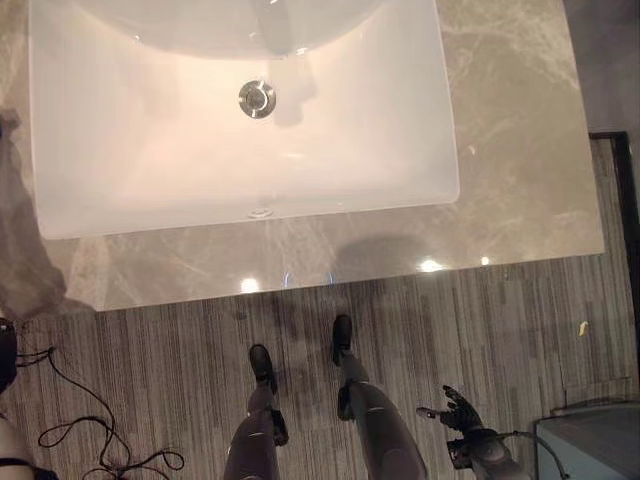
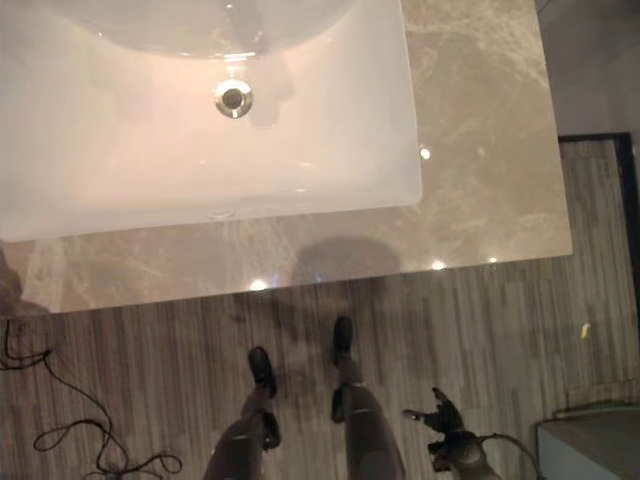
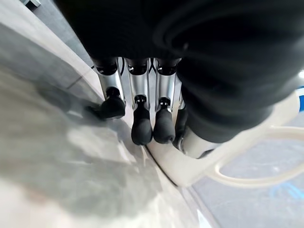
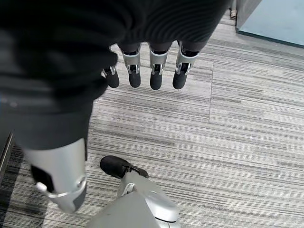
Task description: Put brush and paste in cup on sink, flatten towel.
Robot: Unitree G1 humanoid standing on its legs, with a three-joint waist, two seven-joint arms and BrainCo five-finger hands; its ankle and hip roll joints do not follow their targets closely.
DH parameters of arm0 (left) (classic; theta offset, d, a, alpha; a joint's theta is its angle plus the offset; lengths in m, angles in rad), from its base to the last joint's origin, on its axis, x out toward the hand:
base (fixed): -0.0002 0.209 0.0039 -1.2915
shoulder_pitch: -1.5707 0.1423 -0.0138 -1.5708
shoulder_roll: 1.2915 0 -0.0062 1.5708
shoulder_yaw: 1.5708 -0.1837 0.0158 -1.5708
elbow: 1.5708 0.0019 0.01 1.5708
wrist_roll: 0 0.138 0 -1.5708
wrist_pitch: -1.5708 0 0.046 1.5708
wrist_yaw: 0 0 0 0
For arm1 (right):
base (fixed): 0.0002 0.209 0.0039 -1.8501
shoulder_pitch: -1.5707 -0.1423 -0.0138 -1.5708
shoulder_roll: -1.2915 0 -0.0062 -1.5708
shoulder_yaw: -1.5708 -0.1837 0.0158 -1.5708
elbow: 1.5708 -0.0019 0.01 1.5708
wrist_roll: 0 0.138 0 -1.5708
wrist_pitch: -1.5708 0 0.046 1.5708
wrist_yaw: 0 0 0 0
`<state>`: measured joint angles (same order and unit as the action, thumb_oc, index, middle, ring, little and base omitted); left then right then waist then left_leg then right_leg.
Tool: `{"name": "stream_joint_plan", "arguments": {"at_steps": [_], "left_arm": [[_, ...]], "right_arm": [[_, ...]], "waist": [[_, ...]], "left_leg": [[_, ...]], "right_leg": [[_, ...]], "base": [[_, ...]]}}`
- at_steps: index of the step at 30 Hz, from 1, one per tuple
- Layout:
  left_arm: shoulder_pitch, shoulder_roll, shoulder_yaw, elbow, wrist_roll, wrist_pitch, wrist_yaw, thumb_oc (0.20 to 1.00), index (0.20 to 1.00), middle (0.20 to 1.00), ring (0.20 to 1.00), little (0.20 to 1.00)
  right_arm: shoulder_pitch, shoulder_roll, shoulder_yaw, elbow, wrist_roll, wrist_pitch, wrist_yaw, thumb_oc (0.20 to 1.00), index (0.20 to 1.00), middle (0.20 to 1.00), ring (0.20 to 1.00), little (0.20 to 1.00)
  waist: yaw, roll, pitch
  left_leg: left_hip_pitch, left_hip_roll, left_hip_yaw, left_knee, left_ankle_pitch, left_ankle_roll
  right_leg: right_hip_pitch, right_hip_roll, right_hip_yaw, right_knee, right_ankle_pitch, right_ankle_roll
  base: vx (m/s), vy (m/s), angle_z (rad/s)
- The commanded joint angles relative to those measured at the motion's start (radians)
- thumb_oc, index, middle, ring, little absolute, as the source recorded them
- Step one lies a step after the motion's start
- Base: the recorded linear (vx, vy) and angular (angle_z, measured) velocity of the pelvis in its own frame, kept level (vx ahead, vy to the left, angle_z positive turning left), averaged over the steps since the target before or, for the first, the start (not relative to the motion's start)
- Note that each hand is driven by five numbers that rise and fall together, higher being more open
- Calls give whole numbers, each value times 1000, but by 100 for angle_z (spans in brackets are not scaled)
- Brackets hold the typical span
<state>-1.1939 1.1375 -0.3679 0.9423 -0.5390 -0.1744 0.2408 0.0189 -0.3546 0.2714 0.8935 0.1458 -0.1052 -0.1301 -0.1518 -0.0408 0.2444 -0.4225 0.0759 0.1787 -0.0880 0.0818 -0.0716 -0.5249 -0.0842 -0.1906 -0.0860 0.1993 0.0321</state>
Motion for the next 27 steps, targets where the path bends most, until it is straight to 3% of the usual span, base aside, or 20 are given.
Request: {"name": "stream_joint_plan", "arguments": {"at_steps": [1, 4, 5, 11, 12, 13, 22, 27], "left_arm": [[-10, -30, -54, 60, 25, 13, -19, 200, 200, 200, 200, 200], [-11, -38, -52, 57, 42, 9, -13, 200, 200, 200, 200, 200], [-14, -43, -53, 57, 47, 8, -7, 200, 200, 200, 200, 200], [-102, -67, -81, 124, 63, 12, 30, 200, 200, 200, 200, 200], [-114, -67, -86, 131, 66, 12, 34, 200, 200, 200, 200, 200], [-126, -70, -95, 139, 74, 14, 37, 200, 200, 200, 200, 200], [-245, -43, -131, 224, 81, 18, 77, 200, 200, 200, 200, 200], [-216, -61, -105, 198, 72, 9, 94, 200, 200, 200, 200, 200]], "right_arm": [[14, -22, 9, -9, 24, -5, -15, 1000, 1000, 1000, 1000, 1000], [25, -17, 4, -5, 25, -9, -18, 1000, 1000, 1000, 1000, 1000], [25, -17, 3, 5, 29, -10, -19, 1000, 1000, 1000, 1000, 1000], [27, -13, -1, 48, 48, -14, -25, 1000, 1000, 1000, 1000, 1000], [29, -13, -3, 49, 51, -16, -23, 1000, 1000, 1000, 1000, 1000], [31, -15, -3, 51, 52, -16, -24, 1000, 1000, 1000, 1000, 1000], [30, -21, -5, 88, 69, -23, -25, 1000, 1000, 1000, 1000, 1000], [34, -14, -4, 86, 65, -22, -26, 1000, 1000, 1000, 1000, 1000]], "waist": [[-38, 9, 18], [-42, 8, 17], [-42, 13, 12], [-54, 13, -3], [-58, 7, 1], [-57, 13, -6], [-70, 13, -17], [-68, 12, -23]], "left_leg": [[-5, 1, -21, 1, 37, 8], [-9, 2, -20, 1, 37, 8], [3, 5, -30, 1, 7, 1], [-3, 7, -23, 1, 0, 1], [-17, 4, -11, 1, 31, 7], [-6, 7, -22, 1, 0, 1], [-24, 10, -14, 1, -2, 3], [-22, 9, -18, 1, -7, 7]], "right_leg": [[88, -28, 106, -1, 26, 127], [83, -26, 106, -1, 29, 128], [95, -23, 112, -1, 9, 136], [81, -20, 119, -1, 11, 138], [67, -24, 115, -1, 34, 130], [76, -20, 121, -1, 12, 139], [51, -16, 141, -1, 23, 145], [53, -17, 140, -1, 15, 145]], "base": [[0, 0, 0], [32, -1, 0], [95, 10, 0], [11, -1, -1], [0, 0, 0], [18, 5, -6], [28, 16, -9], [3, 3, -1]]}}
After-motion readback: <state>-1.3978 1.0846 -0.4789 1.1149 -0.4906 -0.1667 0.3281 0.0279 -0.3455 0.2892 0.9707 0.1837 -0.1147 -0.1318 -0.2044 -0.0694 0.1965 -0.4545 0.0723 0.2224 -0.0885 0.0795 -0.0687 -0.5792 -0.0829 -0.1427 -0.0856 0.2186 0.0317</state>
